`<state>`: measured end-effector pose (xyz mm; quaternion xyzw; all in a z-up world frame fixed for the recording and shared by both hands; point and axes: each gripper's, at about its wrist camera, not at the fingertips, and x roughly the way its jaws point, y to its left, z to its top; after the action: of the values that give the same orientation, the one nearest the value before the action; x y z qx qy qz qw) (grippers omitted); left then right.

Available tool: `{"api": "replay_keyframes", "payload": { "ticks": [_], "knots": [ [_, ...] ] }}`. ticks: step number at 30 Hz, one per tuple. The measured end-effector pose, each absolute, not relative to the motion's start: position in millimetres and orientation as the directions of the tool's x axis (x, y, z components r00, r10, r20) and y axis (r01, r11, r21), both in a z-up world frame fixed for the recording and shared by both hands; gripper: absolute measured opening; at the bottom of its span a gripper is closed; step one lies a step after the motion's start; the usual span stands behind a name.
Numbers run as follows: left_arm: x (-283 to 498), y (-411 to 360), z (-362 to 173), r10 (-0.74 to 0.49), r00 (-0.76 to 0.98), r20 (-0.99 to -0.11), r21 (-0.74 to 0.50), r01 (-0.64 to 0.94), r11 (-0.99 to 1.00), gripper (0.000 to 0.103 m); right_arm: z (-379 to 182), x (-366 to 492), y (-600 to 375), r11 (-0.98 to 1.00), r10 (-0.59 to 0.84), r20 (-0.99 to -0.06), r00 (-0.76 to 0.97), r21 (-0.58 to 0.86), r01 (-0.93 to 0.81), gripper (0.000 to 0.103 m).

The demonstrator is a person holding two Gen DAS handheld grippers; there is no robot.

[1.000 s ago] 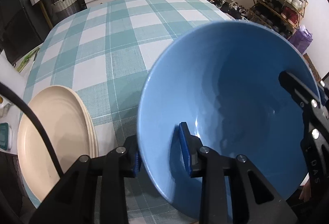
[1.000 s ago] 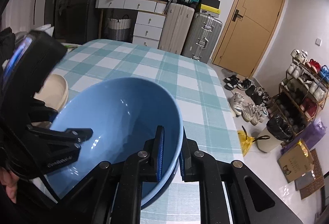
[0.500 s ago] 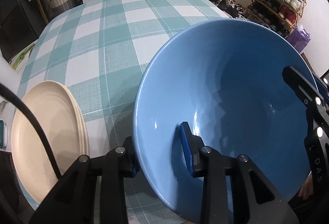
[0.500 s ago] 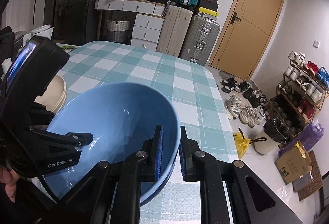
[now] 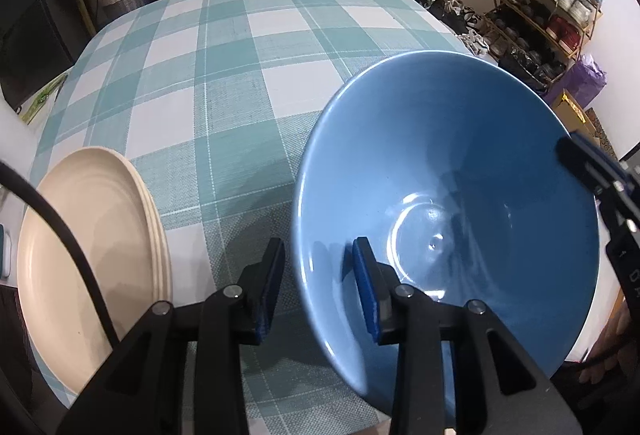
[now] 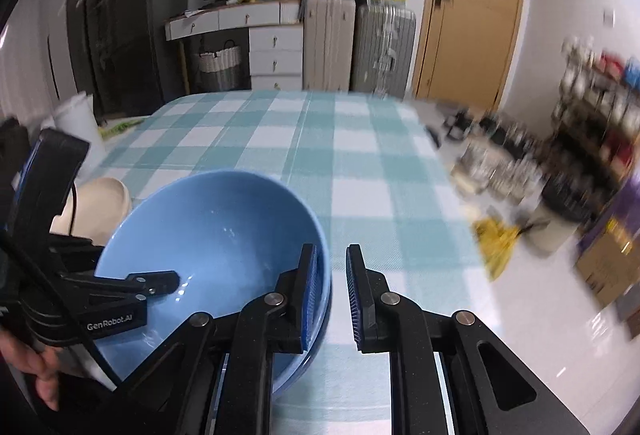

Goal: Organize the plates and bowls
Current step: 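Lower the held blue bowl into the nested blue bowls with both grippers, then open the left gripper and withdraw it from the bowl rim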

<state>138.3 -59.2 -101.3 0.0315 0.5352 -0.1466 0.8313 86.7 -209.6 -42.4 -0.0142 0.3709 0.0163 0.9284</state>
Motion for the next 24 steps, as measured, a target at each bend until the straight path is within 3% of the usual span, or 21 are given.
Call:
{"api": "replay_keyframes", "payload": {
  "ticks": [17,20,24],
  "knots": [
    [139.4,-56.9,-96.6,-0.209,0.401,-0.892,-0.108,0.260,0.960,0.046,-91.6,117.2,-237.6,0.930,0.305,-0.777,0.551,0.367,0.002,0.019],
    [141.0,-56.0,-98.0,-0.202,0.394,-0.896,-0.112,0.240,0.964,0.052,-94.4,119.1,-240.7,0.924,0.305,-0.782,0.544,0.380,0.028,0.026],
    [143.1,-52.8,-100.9,-0.214,0.376,-0.902,-0.142,0.211,0.967,0.052,-94.6,119.5,-243.0,0.929,0.284,-0.786,0.549,0.367,0.046,0.046]
  ]
}}
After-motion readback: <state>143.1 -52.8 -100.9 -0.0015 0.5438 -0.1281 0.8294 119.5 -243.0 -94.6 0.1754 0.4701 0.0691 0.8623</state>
